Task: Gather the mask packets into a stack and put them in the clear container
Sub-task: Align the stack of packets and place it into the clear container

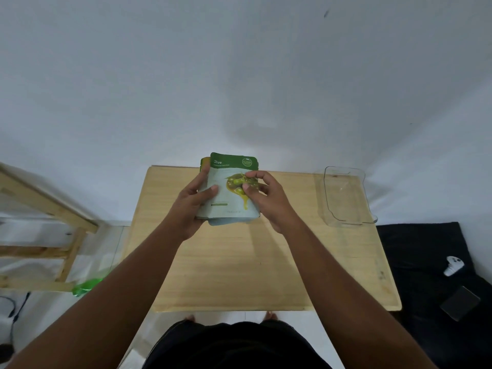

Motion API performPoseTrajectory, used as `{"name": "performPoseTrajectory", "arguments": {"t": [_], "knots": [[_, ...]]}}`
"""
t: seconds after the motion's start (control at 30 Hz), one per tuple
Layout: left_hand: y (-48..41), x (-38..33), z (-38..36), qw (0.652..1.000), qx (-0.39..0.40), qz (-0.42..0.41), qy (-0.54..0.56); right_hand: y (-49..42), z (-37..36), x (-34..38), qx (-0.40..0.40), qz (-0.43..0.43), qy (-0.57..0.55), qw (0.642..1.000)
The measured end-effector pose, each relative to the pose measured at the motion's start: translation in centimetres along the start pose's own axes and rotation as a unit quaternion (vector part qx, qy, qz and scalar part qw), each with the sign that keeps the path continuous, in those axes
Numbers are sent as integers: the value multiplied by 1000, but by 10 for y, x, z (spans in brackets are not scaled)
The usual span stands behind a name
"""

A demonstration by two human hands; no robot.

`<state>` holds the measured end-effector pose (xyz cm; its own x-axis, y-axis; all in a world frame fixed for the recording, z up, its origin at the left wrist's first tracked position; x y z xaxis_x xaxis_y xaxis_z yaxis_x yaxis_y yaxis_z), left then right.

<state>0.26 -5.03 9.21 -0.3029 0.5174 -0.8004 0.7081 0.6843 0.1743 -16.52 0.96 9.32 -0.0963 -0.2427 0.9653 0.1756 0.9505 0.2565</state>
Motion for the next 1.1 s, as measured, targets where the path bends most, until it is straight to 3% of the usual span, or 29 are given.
{"name": "performPoseTrajectory", "arguments": {"t": [0.13,0.27,0.37,0.43,0.57,0.83,0.97,1.1], "knots": [[-5,-12,-7,999,27,-19,-22,0,-1,7,14,-20,-37,999],[-6,-13,-9,1000,10,20,-20,-1,1,6,52,-48,-105,992],[-11,-11,-6,993,35,42,-107,-4,8,3,54,-37,-70,995],[-17,-15,-3,978,38,30,-204,-5,13,5,26,2,-24,999],[-28,-14,1,915,6,-6,-403,-8,21,1,-23,58,25,998],[-42,37,23,826,-49,-99,-553,-16,45,-46,-71,194,116,971],[-45,78,38,789,-33,-99,-605,-17,55,-101,-85,170,139,972],[-47,111,58,806,-53,-16,-589,-21,61,-141,-81,105,146,980]]}}
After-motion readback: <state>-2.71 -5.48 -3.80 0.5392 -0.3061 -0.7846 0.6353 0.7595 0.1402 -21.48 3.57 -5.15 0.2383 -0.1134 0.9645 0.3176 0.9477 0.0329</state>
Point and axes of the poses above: each hand's wrist, its own y-axis away from the middle knuckle, its own z-axis out of the back of the hand, x = y × z, the point moved 6 cm from there along -y, towards the middle knuckle, and after that the axes turned 11 degrees about x, right-handed, at the moved point
